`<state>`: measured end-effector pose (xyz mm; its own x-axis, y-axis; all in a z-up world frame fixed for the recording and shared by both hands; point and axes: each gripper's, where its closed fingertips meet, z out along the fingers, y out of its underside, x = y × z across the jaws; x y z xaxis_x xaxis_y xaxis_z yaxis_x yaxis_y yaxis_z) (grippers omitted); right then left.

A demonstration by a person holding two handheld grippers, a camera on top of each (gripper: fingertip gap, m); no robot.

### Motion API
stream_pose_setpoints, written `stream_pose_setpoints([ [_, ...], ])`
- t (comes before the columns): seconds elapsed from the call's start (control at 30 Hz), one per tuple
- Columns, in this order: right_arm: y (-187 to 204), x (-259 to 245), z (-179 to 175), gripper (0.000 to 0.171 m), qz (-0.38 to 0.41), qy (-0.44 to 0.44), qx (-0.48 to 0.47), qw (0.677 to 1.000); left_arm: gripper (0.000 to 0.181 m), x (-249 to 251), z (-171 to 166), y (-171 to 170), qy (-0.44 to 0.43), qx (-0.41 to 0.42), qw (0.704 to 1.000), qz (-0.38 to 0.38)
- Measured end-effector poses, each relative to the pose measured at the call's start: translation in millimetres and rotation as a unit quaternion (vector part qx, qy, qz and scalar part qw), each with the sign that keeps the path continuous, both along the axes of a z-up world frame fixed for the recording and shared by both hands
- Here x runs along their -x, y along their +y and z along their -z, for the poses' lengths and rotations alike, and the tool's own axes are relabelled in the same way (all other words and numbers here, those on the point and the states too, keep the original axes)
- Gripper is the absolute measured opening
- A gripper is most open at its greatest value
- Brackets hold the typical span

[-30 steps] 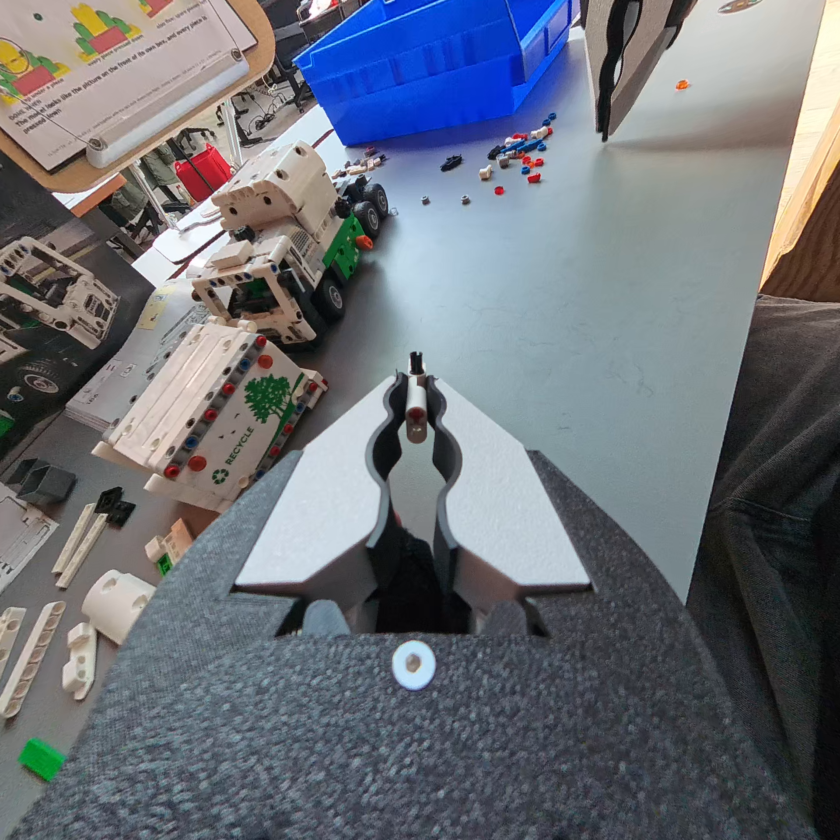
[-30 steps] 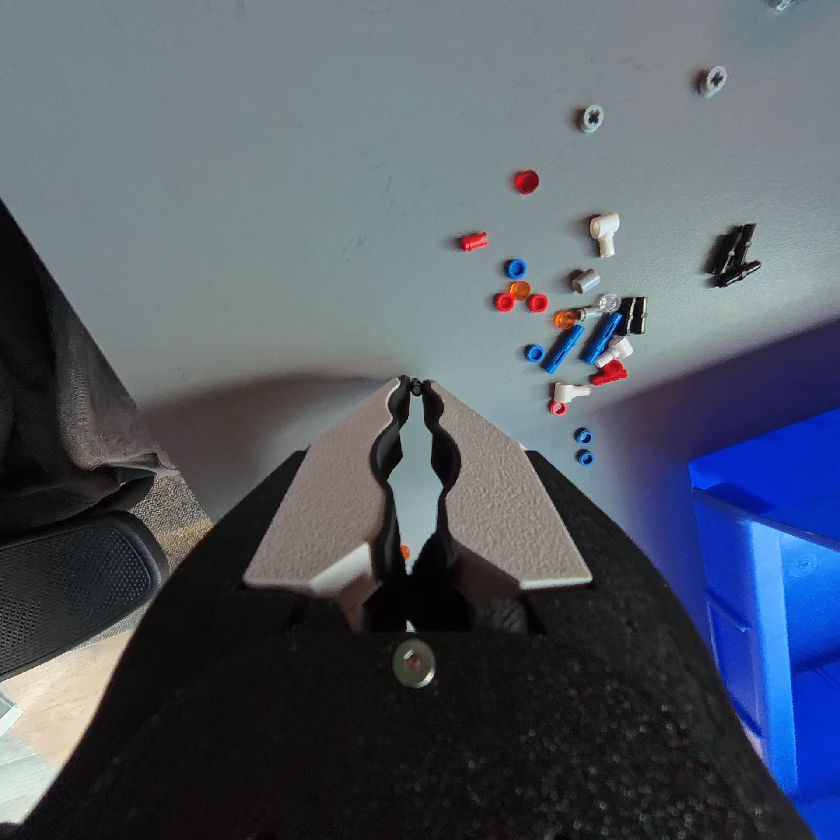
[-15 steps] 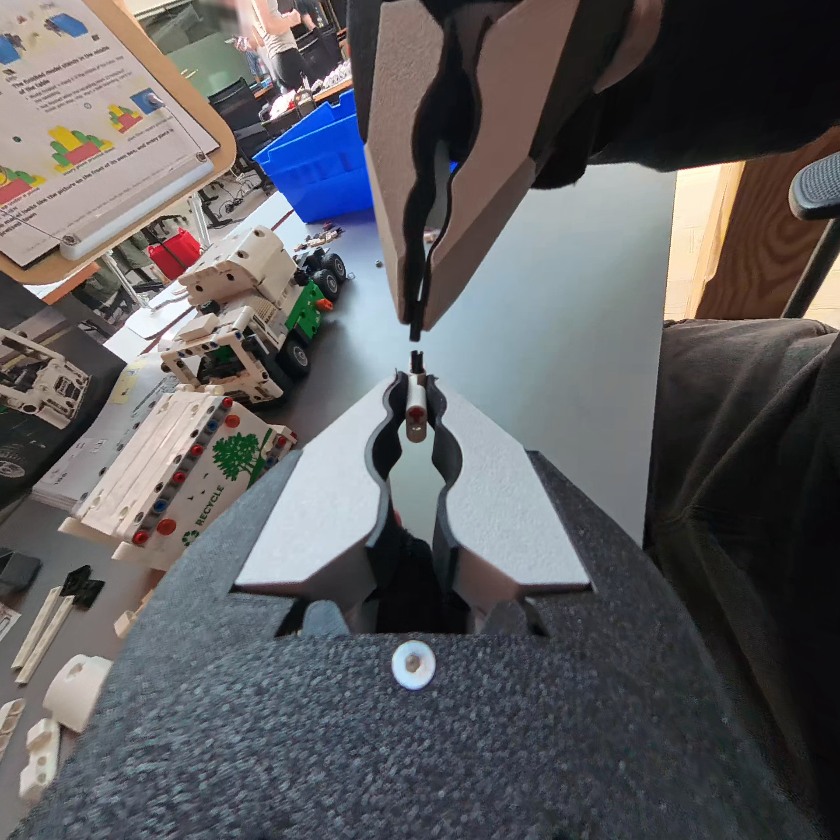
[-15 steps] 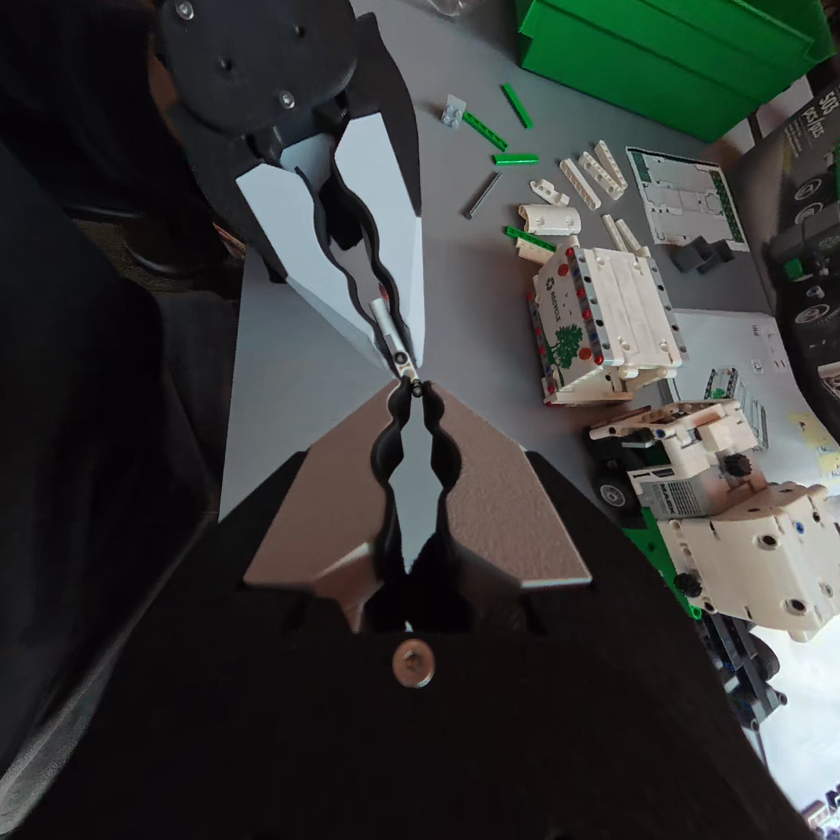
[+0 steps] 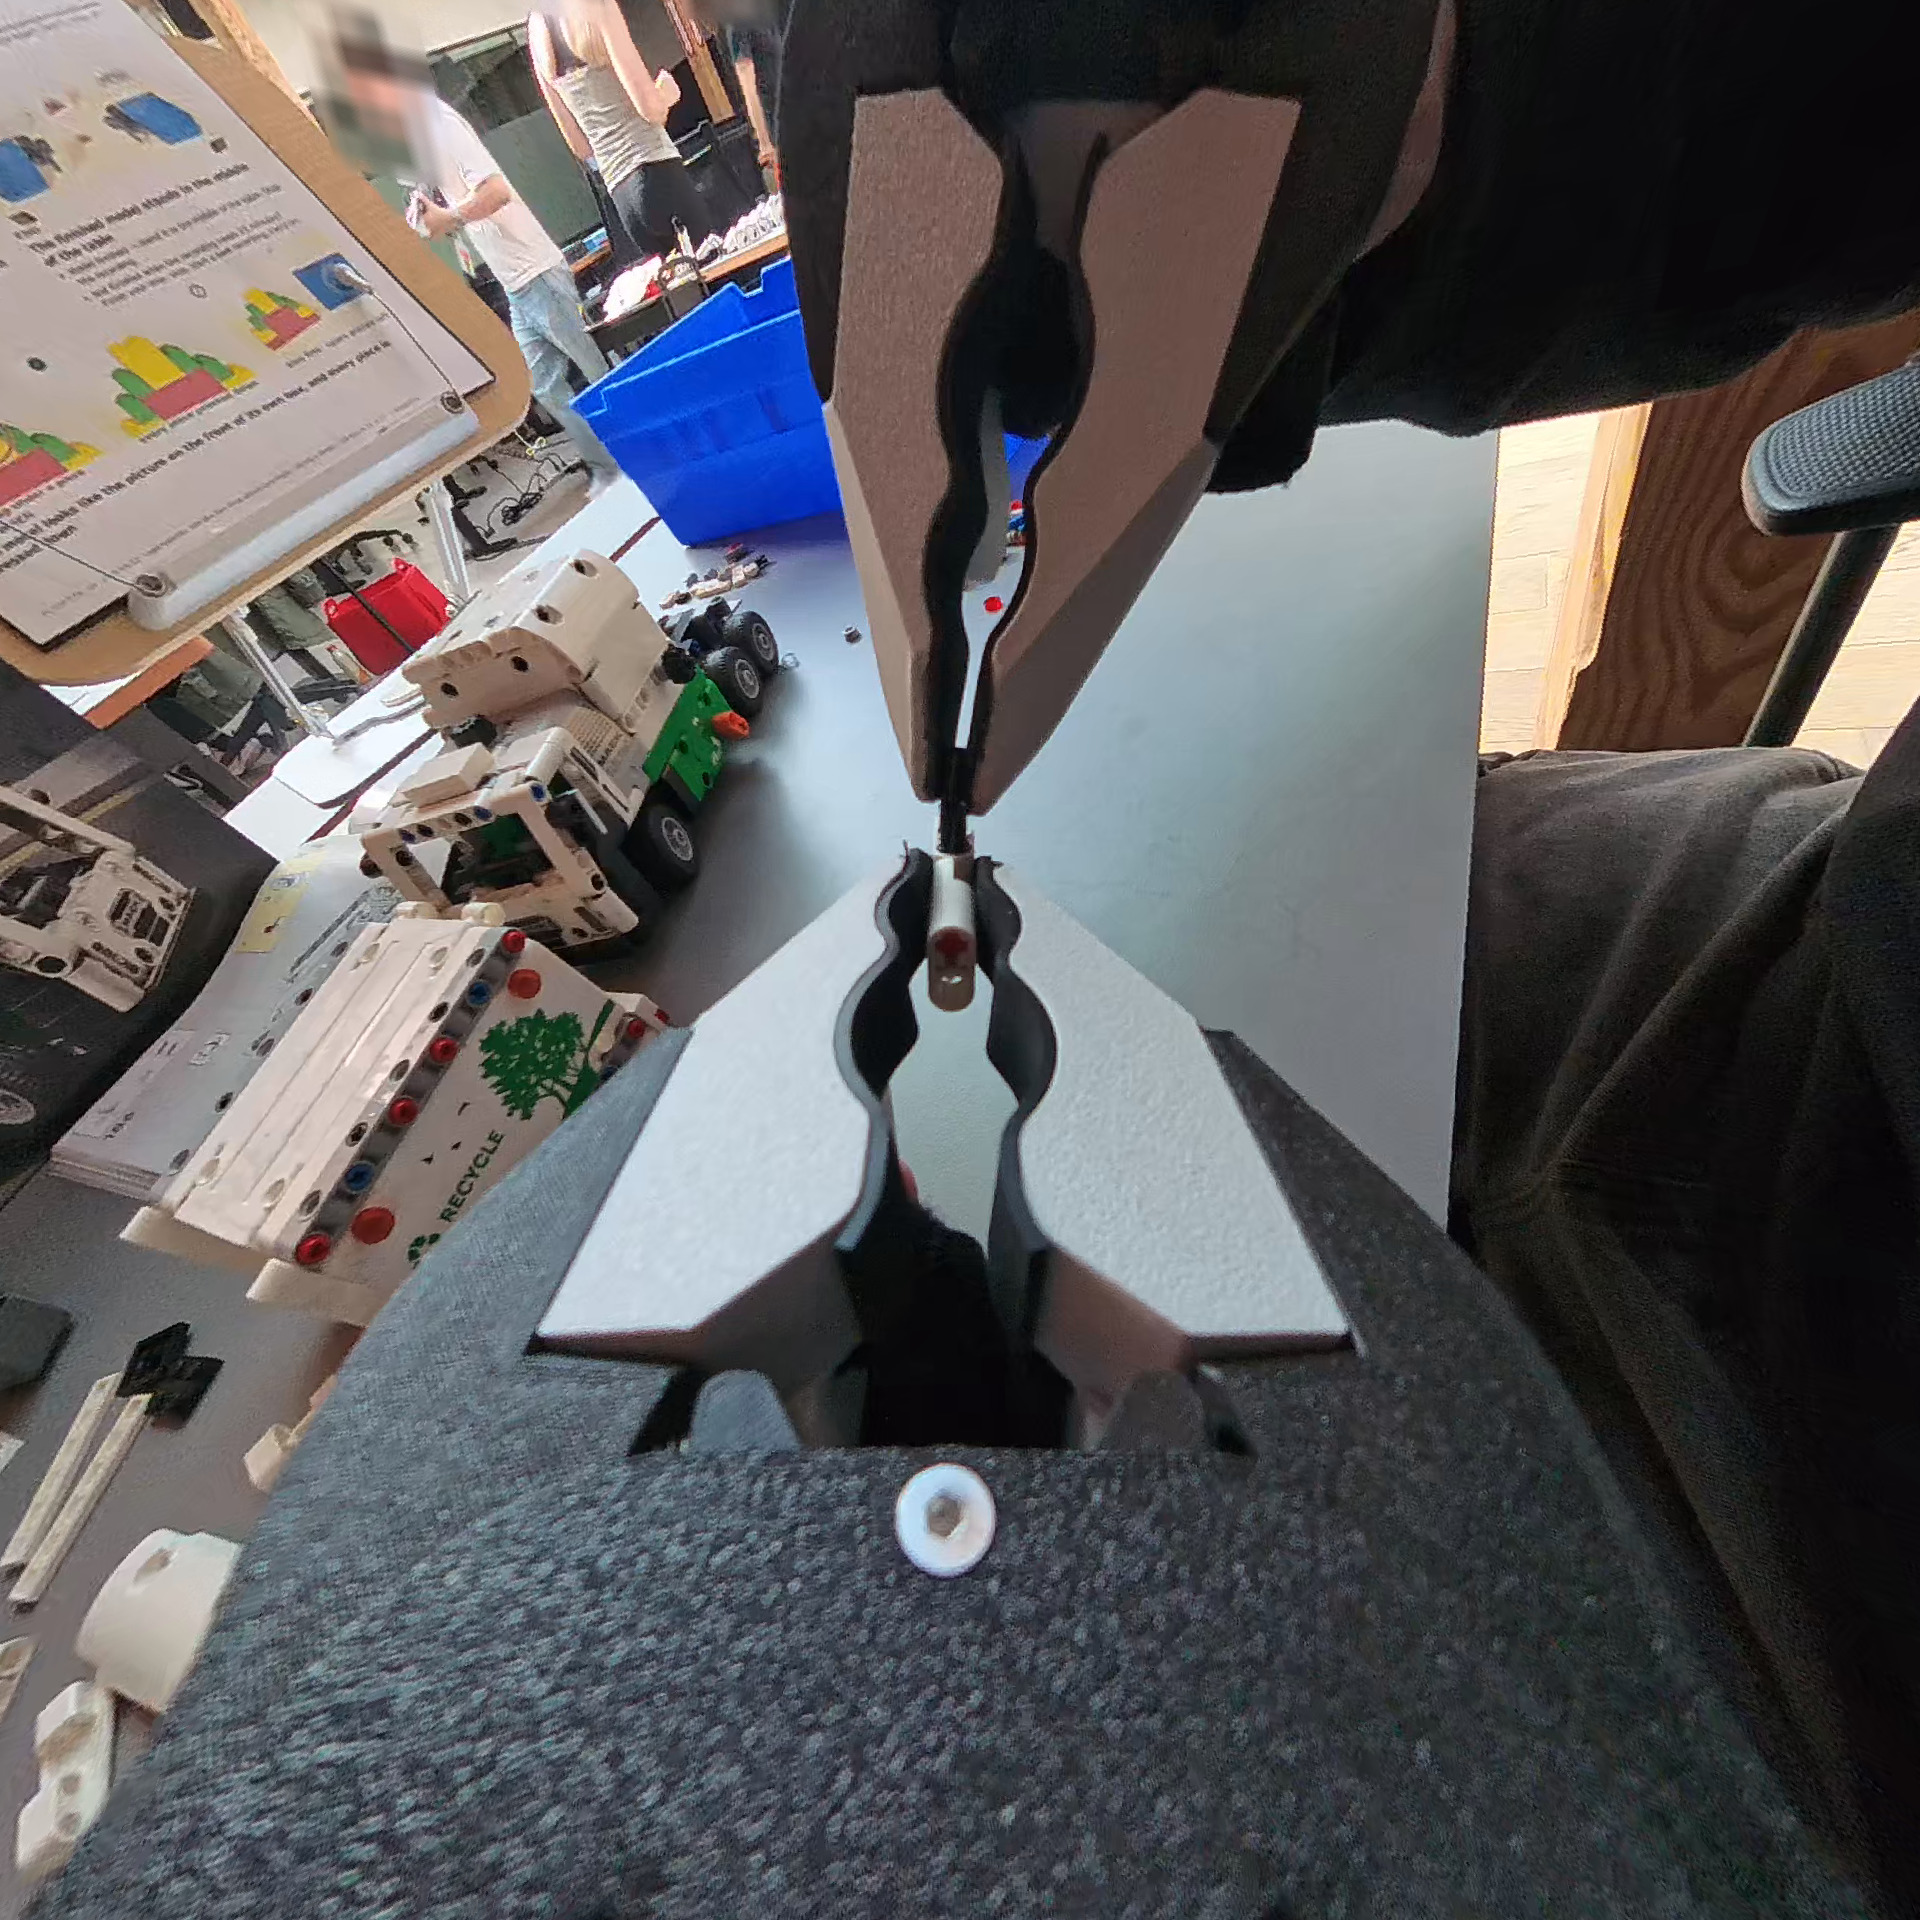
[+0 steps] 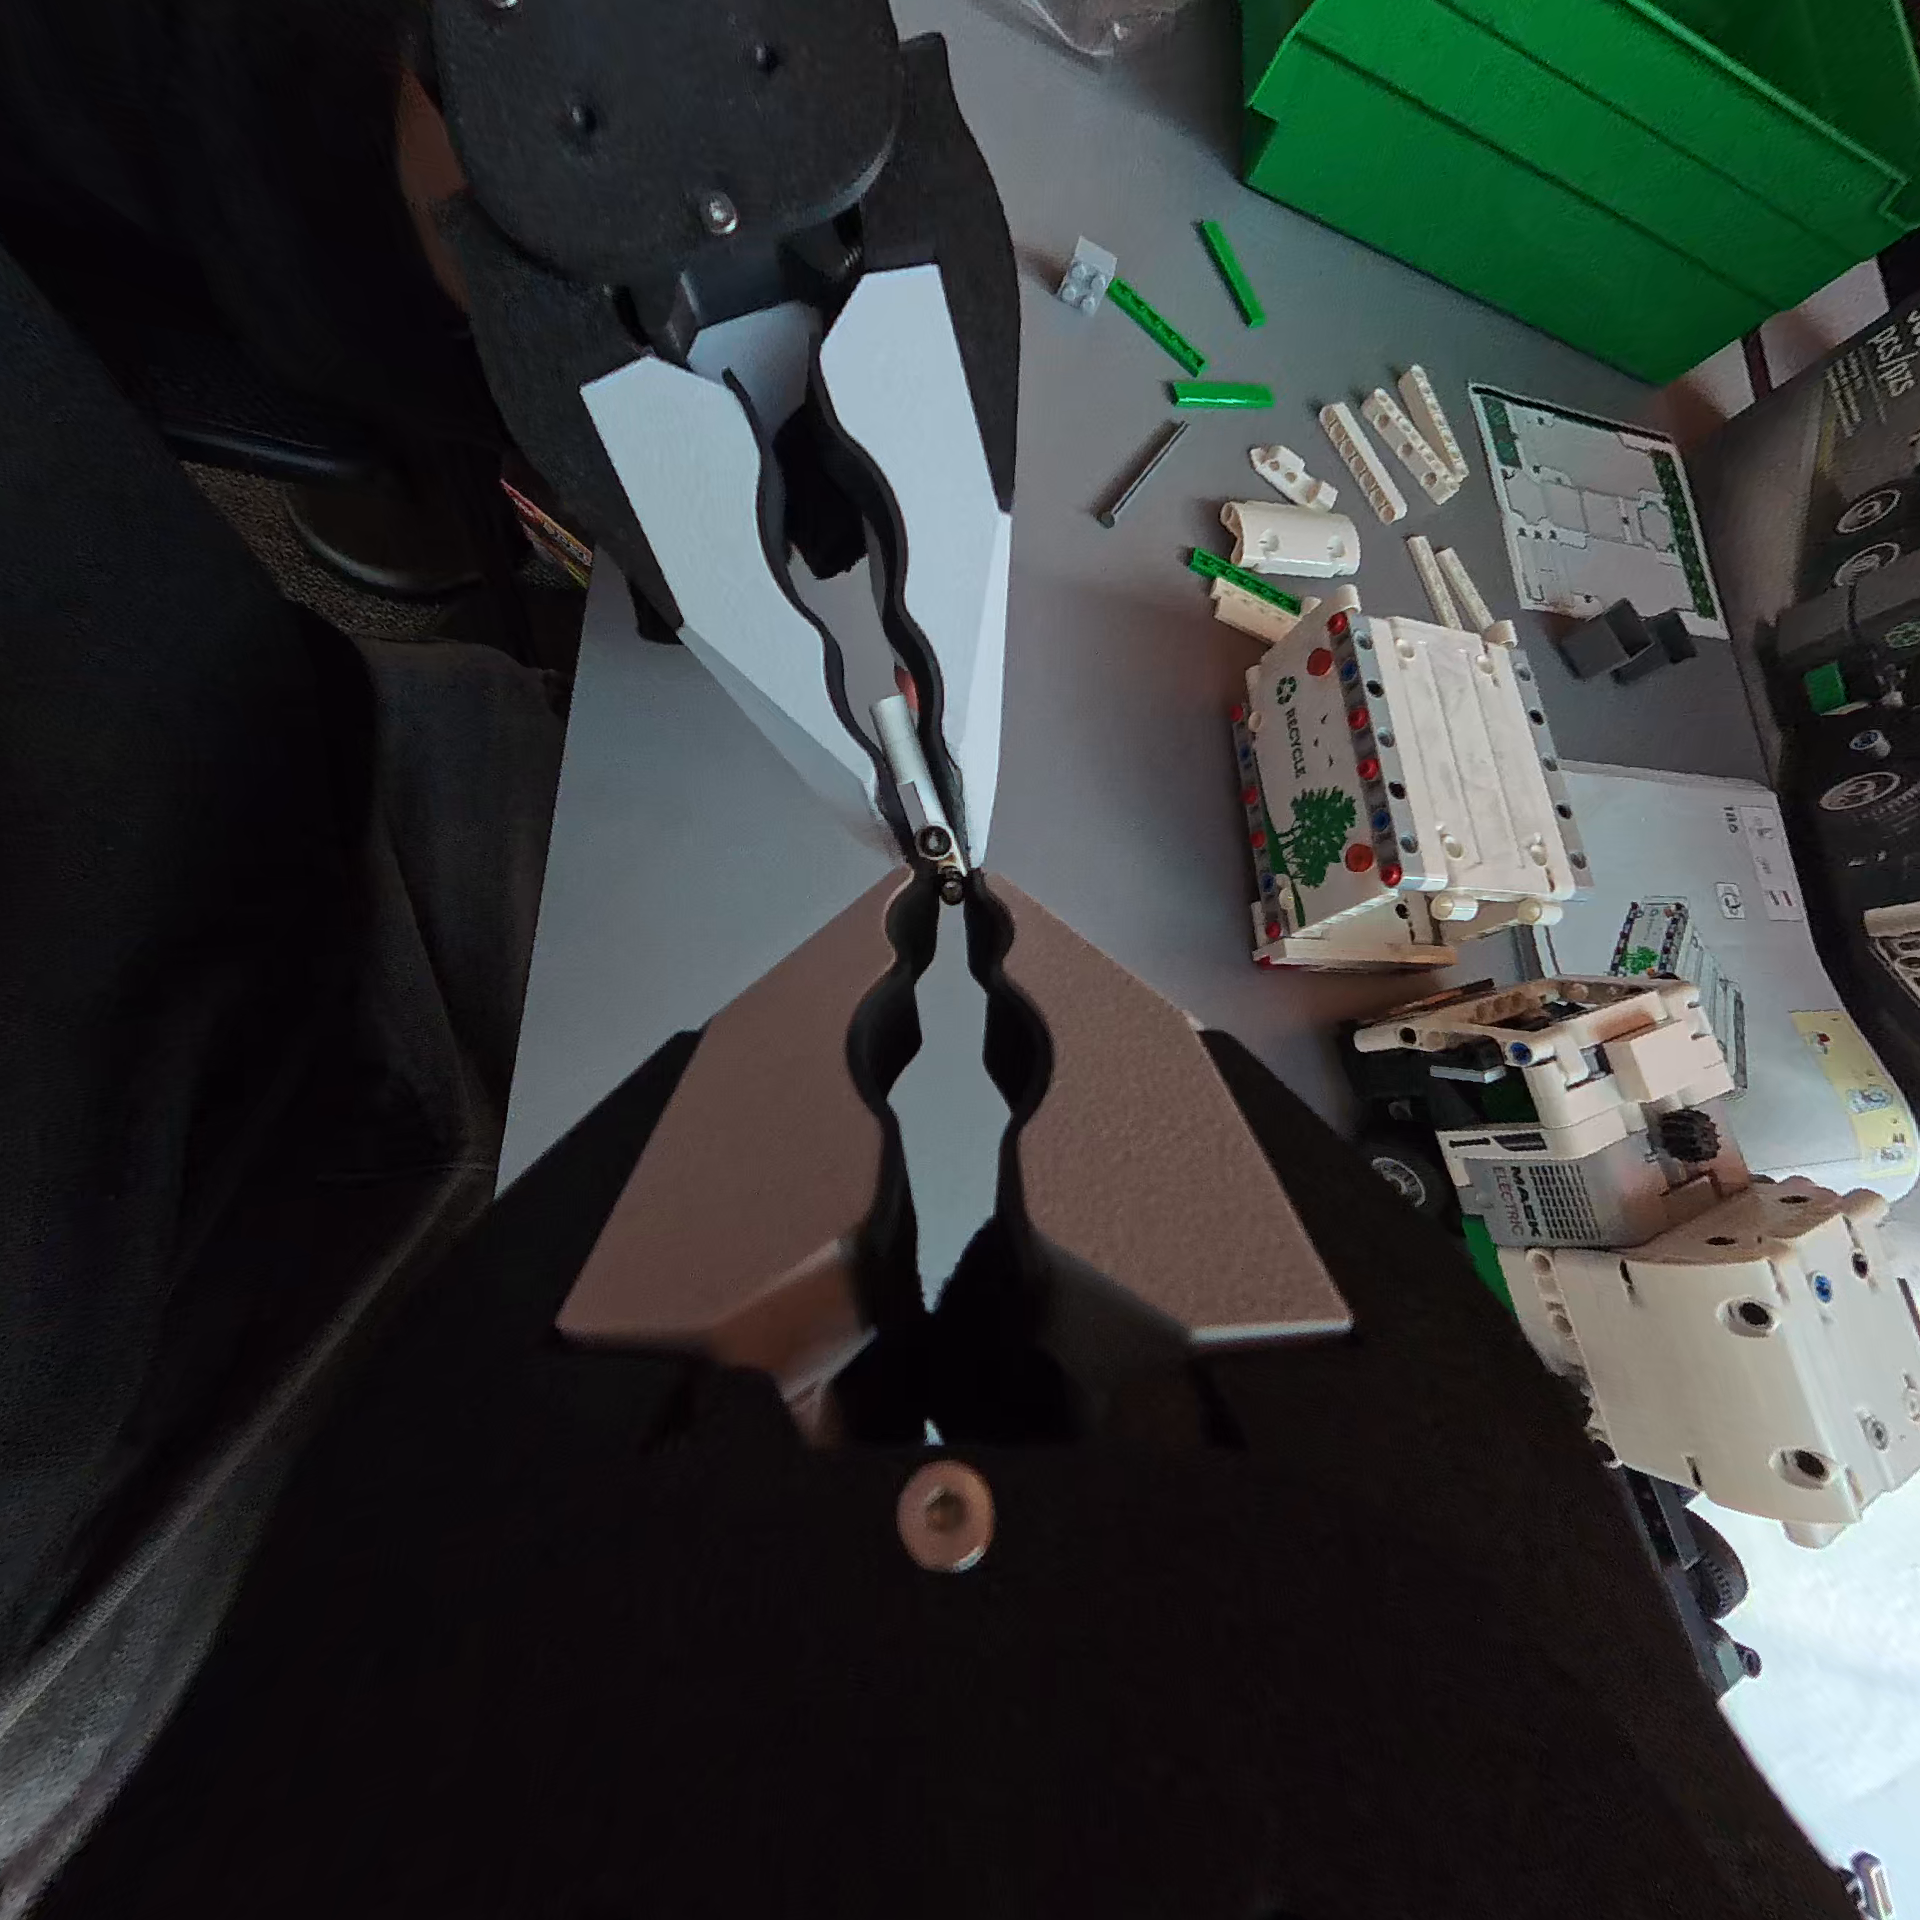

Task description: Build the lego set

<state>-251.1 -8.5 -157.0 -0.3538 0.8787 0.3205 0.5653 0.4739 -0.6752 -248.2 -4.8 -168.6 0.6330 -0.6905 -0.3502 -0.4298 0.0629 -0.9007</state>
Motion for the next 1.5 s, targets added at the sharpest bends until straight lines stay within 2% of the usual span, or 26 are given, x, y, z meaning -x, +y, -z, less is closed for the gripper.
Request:
stream_pose_setpoints([
  [0.37, -1.9, 2.6, -4.3, 0.003, 0.006, 0.040, 0.046, 0.998, 0.005, 2.5, -5.4, -1.8, 0.001, -0.014, 1.000, -0.008],
  [0.7, -9.8, -5.4, -0.6, 0.003, -0.010, 0.029, 0.073, 0.997, 0.005, -6.4, -2.2, -9.7, 0.029, -0.029, 0.999, 0.019],
  [0.93, -15.4, -10.9, -0.2, 0.003, -0.022, 0.034, 0.101, 0.994, 0.005, -11.9, -4.2, -16.1, -0.007, 0.002, 0.999, 0.050],
  [1.07, -15.5, -12.0, 4.2, 0.003, -0.022, 0.034, 0.127, 0.991, 0.005, -13.5, -0.7, -16.5, 0.006, 0.003, 0.999, 0.052],
  [1.2, -17.2, -13.8, -6.4, 0.003, -0.038, 0.072, 0.277, 0.958, 0.005, -16.0, -10.1, -17.7, -0.037, 0.012, 0.997, 0.070],
  [1.27, -13.4, -10.9, 0.5, 0.003, -0.028, 0.080, 0.303, 0.949, 0.005, -13.3, -4.1, -14.2, -0.038, 0.032, 0.997, 0.060],
  [1.37, -7.9, -7.7, -10.8, 0.003, -0.019, 0.105, 0.430, 0.896, 0.005, -11.1, -14.0, -10.6, -0.120, 0.090, 0.985, 0.080],
  [1.4, -5.3, -6.5, -10.1, 0.003, -0.016, 0.103, 0.443, 0.891, 0.005, -10.1, -14.0, -8.5, -0.136, 0.113, 0.981, 0.085],
  [1.5, -0.5, -3.7, -9.6, 0.003, -0.016, 0.103, 0.425, 0.899, 0.005, -7.8, -13.6, -4.2, -0.165, 0.155, 0.970, 0.092],
])
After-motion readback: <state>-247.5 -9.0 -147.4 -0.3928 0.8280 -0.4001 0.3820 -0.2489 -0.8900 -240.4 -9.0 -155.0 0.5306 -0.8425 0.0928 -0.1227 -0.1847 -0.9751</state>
